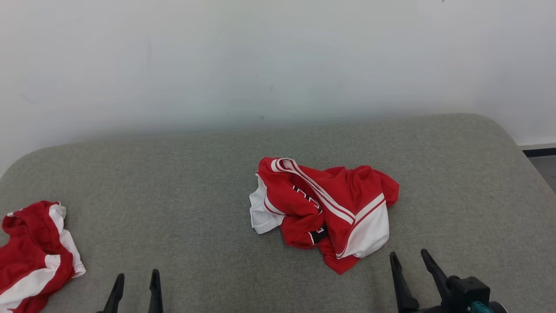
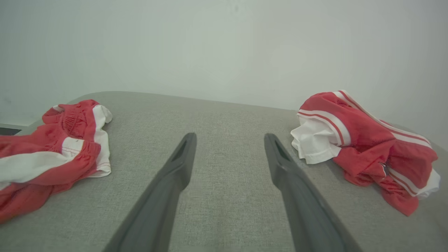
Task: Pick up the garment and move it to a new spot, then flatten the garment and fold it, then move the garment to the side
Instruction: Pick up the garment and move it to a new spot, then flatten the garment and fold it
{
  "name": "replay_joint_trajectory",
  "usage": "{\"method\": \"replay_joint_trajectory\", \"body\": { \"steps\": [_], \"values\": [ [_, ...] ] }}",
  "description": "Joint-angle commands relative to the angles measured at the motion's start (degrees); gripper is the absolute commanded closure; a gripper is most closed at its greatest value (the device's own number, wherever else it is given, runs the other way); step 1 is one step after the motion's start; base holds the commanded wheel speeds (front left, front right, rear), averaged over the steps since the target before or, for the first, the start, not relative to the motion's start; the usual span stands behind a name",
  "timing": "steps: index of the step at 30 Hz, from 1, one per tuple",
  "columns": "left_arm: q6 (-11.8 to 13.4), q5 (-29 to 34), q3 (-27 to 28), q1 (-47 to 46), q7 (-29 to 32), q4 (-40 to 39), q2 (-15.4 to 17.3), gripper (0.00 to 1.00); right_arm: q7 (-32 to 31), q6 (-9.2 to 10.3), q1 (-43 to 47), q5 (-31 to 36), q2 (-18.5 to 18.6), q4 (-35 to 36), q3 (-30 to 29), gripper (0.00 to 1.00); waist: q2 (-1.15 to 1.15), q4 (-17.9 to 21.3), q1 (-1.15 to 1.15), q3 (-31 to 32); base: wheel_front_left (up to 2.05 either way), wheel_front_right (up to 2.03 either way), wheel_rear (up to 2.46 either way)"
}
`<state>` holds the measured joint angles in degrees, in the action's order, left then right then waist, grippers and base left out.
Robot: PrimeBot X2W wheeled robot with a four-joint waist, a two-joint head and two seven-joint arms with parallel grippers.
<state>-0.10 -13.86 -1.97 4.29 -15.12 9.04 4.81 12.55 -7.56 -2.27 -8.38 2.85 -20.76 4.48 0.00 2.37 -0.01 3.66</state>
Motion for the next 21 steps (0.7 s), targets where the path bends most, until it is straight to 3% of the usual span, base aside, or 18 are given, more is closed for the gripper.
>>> {"method": "replay_joint_trajectory", "body": {
  "steps": [1,15,21],
  "values": [
    [-0.97,0.90,1.25,1.32,-0.04,0.09,-0.13,0.00,-0.20,0.14,0.71,0.18,0.06,0.01,0.07,0.00,0.00,-0.71,0.01,0.67,0.00,0.00,0.00],
    [-3.40,2.64,3.80,0.56,-0.05,0.73,-1.63,0.00,-1.42,0.14,-0.40,-0.83,0.06,-0.26,0.63,0.00,0.00,-1.12,0.01,0.63,0.00,0.00,0.00],
    [-4.20,3.01,3.73,-1.12,-0.05,0.91,-1.81,0.00,-6.53,0.14,-6.20,-2.06,0.06,-2.34,2.76,0.00,0.00,-1.43,0.01,-0.98,0.00,0.00,0.00]
  ]
}}
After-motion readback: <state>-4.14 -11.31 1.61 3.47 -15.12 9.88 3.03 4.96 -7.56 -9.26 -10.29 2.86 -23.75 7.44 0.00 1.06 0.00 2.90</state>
